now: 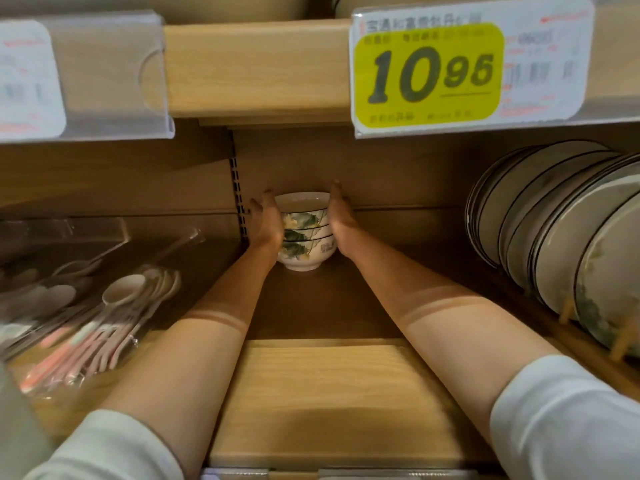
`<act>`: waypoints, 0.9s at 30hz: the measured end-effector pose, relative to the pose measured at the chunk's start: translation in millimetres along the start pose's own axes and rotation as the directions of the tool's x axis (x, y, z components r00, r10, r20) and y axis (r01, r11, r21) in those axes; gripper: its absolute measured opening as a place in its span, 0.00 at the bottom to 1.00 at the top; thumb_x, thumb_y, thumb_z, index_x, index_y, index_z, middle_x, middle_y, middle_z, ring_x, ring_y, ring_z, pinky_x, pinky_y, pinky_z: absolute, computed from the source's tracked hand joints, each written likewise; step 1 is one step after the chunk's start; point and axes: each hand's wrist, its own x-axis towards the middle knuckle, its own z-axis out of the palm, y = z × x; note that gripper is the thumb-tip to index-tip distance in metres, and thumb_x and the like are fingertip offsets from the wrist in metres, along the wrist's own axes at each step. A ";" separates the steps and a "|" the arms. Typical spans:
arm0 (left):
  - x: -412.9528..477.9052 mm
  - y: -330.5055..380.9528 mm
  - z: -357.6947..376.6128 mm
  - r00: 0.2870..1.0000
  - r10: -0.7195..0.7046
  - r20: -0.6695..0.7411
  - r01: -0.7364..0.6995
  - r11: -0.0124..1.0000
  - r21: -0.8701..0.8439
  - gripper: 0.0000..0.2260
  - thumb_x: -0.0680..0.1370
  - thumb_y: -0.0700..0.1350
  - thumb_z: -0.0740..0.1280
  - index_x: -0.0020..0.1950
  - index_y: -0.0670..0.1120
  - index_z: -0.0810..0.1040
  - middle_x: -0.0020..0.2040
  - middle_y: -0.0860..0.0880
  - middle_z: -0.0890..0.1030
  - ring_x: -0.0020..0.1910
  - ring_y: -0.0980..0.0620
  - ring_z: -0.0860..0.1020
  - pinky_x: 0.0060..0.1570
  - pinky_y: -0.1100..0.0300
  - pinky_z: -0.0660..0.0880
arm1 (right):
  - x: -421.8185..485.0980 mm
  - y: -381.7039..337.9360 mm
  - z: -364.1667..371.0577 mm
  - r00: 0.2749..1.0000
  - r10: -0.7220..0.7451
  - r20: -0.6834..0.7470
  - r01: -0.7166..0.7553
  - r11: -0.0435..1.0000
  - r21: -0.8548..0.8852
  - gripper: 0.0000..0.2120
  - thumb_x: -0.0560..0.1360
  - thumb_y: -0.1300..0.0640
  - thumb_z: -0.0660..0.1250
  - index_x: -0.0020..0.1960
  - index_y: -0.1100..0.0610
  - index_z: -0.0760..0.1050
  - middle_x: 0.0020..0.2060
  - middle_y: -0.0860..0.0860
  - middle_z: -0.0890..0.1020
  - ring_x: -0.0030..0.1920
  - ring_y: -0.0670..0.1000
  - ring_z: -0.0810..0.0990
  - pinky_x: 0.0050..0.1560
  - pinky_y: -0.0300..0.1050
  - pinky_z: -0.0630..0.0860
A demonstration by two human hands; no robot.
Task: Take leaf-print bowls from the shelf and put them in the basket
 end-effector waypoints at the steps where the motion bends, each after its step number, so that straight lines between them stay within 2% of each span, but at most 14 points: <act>1: -0.5 0.1 -0.1 1.000 0.003 0.006 -0.003 1.000 -0.005 0.29 0.80 0.62 0.47 0.79 0.51 0.55 0.74 0.40 0.66 0.70 0.40 0.69 0.70 0.43 0.65 | 0.0 0.5 0.1 1.000 0.002 -0.003 -0.002 1.000 0.000 0.34 0.78 0.31 0.45 0.73 0.52 0.64 0.65 0.58 0.75 0.61 0.57 0.76 0.56 0.50 0.67; 9: -7.4 4.4 -0.5 1.000 0.009 0.018 -0.008 0.999 -0.047 0.27 0.80 0.60 0.49 0.77 0.52 0.58 0.70 0.41 0.70 0.66 0.41 0.71 0.68 0.43 0.67 | -3.9 0.7 -0.1 1.000 0.015 -0.019 -0.015 1.000 -0.007 0.33 0.78 0.32 0.45 0.73 0.51 0.63 0.64 0.58 0.75 0.57 0.56 0.77 0.58 0.52 0.70; 12: -7.4 5.1 -1.1 1.000 0.007 0.019 -0.007 0.999 -0.032 0.27 0.80 0.60 0.49 0.77 0.50 0.58 0.70 0.41 0.70 0.66 0.41 0.72 0.67 0.44 0.68 | -7.5 0.7 0.4 1.000 0.017 -0.017 -0.017 1.000 0.002 0.32 0.78 0.32 0.45 0.72 0.52 0.64 0.58 0.57 0.77 0.44 0.51 0.76 0.47 0.47 0.69; 15: -5.7 5.6 -1.3 0.999 0.031 0.015 -0.031 0.999 0.021 0.26 0.81 0.58 0.49 0.77 0.50 0.58 0.71 0.42 0.68 0.66 0.41 0.70 0.67 0.43 0.67 | -10.7 -2.1 -0.4 1.000 0.006 -0.013 -0.006 1.000 -0.003 0.32 0.79 0.33 0.46 0.73 0.52 0.64 0.59 0.56 0.77 0.42 0.49 0.74 0.44 0.45 0.68; 18: -3.3 5.1 -2.2 0.998 0.048 0.042 -0.051 0.997 0.063 0.26 0.82 0.57 0.49 0.78 0.50 0.57 0.75 0.46 0.64 0.69 0.41 0.67 0.69 0.44 0.65 | -15.1 -3.0 -4.0 1.000 0.008 -0.024 -0.008 1.000 -0.013 0.30 0.80 0.35 0.47 0.70 0.53 0.66 0.45 0.52 0.77 0.40 0.47 0.75 0.36 0.43 0.66; 19: -3.7 5.4 -2.5 0.998 0.037 0.044 -0.039 0.998 0.041 0.26 0.82 0.58 0.49 0.79 0.50 0.56 0.76 0.45 0.64 0.70 0.41 0.67 0.70 0.44 0.64 | -17.4 -3.4 -6.1 0.999 0.005 -0.032 -0.005 1.000 -0.008 0.29 0.80 0.36 0.47 0.71 0.53 0.66 0.45 0.51 0.77 0.42 0.48 0.75 0.38 0.43 0.67; 20: -3.7 5.9 -2.6 0.999 0.028 0.033 -0.028 1.000 0.007 0.27 0.82 0.58 0.49 0.79 0.49 0.54 0.76 0.44 0.64 0.70 0.41 0.67 0.70 0.44 0.63 | -19.1 -3.4 -8.9 0.999 -0.008 -0.040 0.008 1.000 0.000 0.28 0.81 0.37 0.47 0.72 0.53 0.64 0.50 0.53 0.78 0.47 0.50 0.77 0.43 0.43 0.68; 22: -5.5 12.8 -3.7 1.000 0.020 -0.016 -0.021 0.998 -0.061 0.28 0.82 0.58 0.50 0.80 0.49 0.53 0.76 0.43 0.63 0.72 0.42 0.65 0.71 0.46 0.62 | -24.1 -2.9 -17.5 0.997 -0.037 -0.072 0.038 0.999 0.013 0.27 0.81 0.39 0.48 0.75 0.52 0.59 0.66 0.56 0.73 0.64 0.56 0.73 0.53 0.46 0.64; 23: -7.2 18.2 -4.5 0.999 0.014 -0.042 -0.017 0.996 -0.082 0.28 0.82 0.58 0.51 0.80 0.49 0.54 0.76 0.43 0.63 0.72 0.42 0.65 0.71 0.47 0.61 | -30.0 -4.3 -22.8 0.995 -0.041 -0.095 0.042 0.999 0.013 0.27 0.81 0.40 0.49 0.76 0.53 0.58 0.70 0.56 0.70 0.67 0.57 0.70 0.54 0.47 0.62; 25: -14.2 29.7 -6.0 0.998 0.007 -0.061 -0.012 0.997 -0.071 0.26 0.82 0.58 0.50 0.78 0.50 0.58 0.75 0.44 0.65 0.72 0.42 0.66 0.70 0.48 0.62 | -42.3 -7.8 -35.4 0.987 -0.040 -0.152 0.039 0.999 -0.012 0.26 0.82 0.41 0.51 0.74 0.55 0.62 0.69 0.56 0.70 0.66 0.56 0.70 0.54 0.47 0.63; 27: -27.0 40.7 -8.2 1.000 0.002 -0.027 -0.003 0.999 -0.038 0.25 0.82 0.58 0.49 0.77 0.50 0.61 0.74 0.44 0.67 0.70 0.42 0.68 0.68 0.50 0.64 | -58.9 -12.0 -48.3 0.979 -0.006 -0.202 -0.005 0.999 -0.055 0.25 0.81 0.42 0.53 0.71 0.56 0.67 0.63 0.56 0.74 0.57 0.55 0.73 0.57 0.49 0.68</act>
